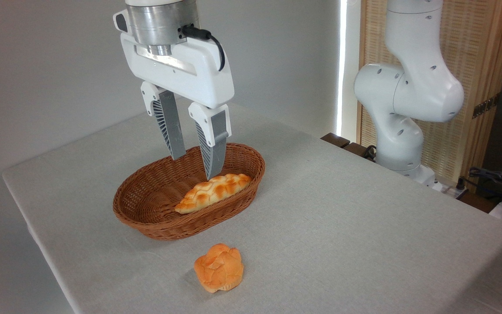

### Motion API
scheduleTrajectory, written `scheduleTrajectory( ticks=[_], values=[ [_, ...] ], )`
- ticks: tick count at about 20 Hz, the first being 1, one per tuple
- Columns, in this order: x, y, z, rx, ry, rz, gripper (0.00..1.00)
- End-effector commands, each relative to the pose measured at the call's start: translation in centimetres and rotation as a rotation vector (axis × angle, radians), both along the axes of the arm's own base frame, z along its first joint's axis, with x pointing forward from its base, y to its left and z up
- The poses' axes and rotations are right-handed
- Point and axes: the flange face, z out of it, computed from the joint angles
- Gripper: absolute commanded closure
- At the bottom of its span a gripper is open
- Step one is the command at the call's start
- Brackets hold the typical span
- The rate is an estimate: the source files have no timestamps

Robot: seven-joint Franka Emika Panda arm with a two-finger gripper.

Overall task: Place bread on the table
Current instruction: 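Open the gripper to release the bun and raise it away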

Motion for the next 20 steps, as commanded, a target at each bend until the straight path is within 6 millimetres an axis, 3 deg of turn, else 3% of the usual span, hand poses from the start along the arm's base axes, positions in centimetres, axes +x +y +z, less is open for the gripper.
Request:
scheduleTrajectory(
  ticks=[1, 8, 12, 20],
  values=[
    [-0.3, -0.9, -0.4, -0.007, 0.021, -0.006, 0.00],
    [-1.5, -1.5, -0.5, 0.001, -0.020, -0.017, 0.00],
    [-1.6, 0.1, -0.1, -0.003, -0.017, 0.007, 0.00],
    [-1.5, 0.2, -0.1, 0.000, -0.019, 0.007, 0.00]
  ],
)
